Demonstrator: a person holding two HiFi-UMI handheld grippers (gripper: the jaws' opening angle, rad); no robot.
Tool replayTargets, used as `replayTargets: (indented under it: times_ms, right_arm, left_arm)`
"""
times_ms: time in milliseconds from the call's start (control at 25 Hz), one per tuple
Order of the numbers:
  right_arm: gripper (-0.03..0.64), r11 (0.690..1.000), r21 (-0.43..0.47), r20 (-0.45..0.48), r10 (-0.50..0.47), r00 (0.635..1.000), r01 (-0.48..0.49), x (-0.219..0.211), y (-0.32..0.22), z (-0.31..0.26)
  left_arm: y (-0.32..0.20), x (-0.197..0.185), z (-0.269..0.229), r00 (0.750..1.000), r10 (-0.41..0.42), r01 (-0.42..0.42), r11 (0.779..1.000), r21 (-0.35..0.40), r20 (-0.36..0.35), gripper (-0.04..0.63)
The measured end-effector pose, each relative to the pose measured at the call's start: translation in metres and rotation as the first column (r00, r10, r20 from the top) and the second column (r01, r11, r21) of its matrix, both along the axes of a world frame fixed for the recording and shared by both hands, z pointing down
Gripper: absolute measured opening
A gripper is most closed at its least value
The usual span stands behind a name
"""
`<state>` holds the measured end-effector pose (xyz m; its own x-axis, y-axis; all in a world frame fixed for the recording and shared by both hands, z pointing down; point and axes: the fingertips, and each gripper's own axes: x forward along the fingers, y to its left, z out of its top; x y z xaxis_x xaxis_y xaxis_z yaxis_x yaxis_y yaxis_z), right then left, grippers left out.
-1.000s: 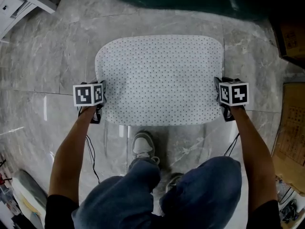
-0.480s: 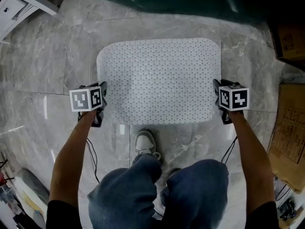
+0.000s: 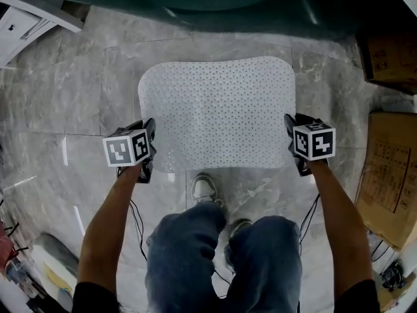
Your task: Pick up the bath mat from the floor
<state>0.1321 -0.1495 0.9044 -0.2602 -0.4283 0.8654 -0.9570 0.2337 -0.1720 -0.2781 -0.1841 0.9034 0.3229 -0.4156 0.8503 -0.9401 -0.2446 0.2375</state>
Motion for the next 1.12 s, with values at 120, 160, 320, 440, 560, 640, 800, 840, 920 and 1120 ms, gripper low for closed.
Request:
replayTargets:
  times_ms: [120,160,320,440,560,640,800,840,920,1120]
  right_arm:
    - [0.025,1.000,0.011,0.005,-0.001,1.000,0.001,-0.003,-0.005,-0.034]
    - [0.025,1.000,0.017,0.006,0.002,1.000,-0.002,-0.004,-0.006,-0.047]
    - [0.025,0.999,0.039,0.014,0.023,1.000,-0.024,-0.007,-0.009,-0.103]
    - [0.025,0.998,0.055,0.018,0.029,0.999,-0.030,-0.009,-0.014,-0.147]
    - [0.025,0.997,0.075,0.021,0.031,0.999,-0.032,-0.008,-0.018,-0.190]
    - [0.025,0.995,0.089,0.026,0.032,0.999,-0.035,-0.006,-0.019,-0.218]
    - [0.025,0.993,0.112,0.038,0.038,0.999,-0.042,-0.004,-0.021,-0.274]
    - [0.025,0.992,0.116,0.038,0.036,0.999,-0.041,-0.004,-0.021,-0.288]
    - [0.025,0.992,0.123,0.036,0.032,0.999,-0.036,-0.001,-0.021,-0.316]
    - [0.025,0.988,0.143,0.050,0.051,0.997,-0.057,0.009,-0.016,-0.383]
  left_arm:
    - [-0.006,0.003,-0.035,1.000,0.016,-0.016,1.000,0.006,-0.002,0.028]
    - [-0.009,0.004,-0.048,1.000,0.021,-0.021,1.000,0.010,-0.003,0.028]
    - [-0.016,0.005,-0.106,0.999,0.034,-0.034,0.999,0.025,-0.004,0.028]
    - [-0.023,0.005,-0.152,0.999,0.040,-0.040,0.998,0.044,0.000,0.028]
    - [-0.028,0.007,-0.198,0.999,0.038,-0.038,0.997,0.066,-0.002,0.028]
    - [-0.028,0.009,-0.227,1.000,0.026,-0.026,0.997,0.078,-0.002,0.028]
    - [-0.027,0.010,-0.282,1.000,-0.009,0.009,0.995,0.100,-0.007,0.028]
    - [-0.026,0.011,-0.295,1.000,-0.014,0.015,0.994,0.105,-0.008,0.028]
    - [-0.024,0.013,-0.322,1.000,-0.022,0.023,0.994,0.111,-0.014,0.028]
    - [-0.019,0.018,-0.387,0.999,-0.039,0.042,0.991,0.128,-0.032,0.029]
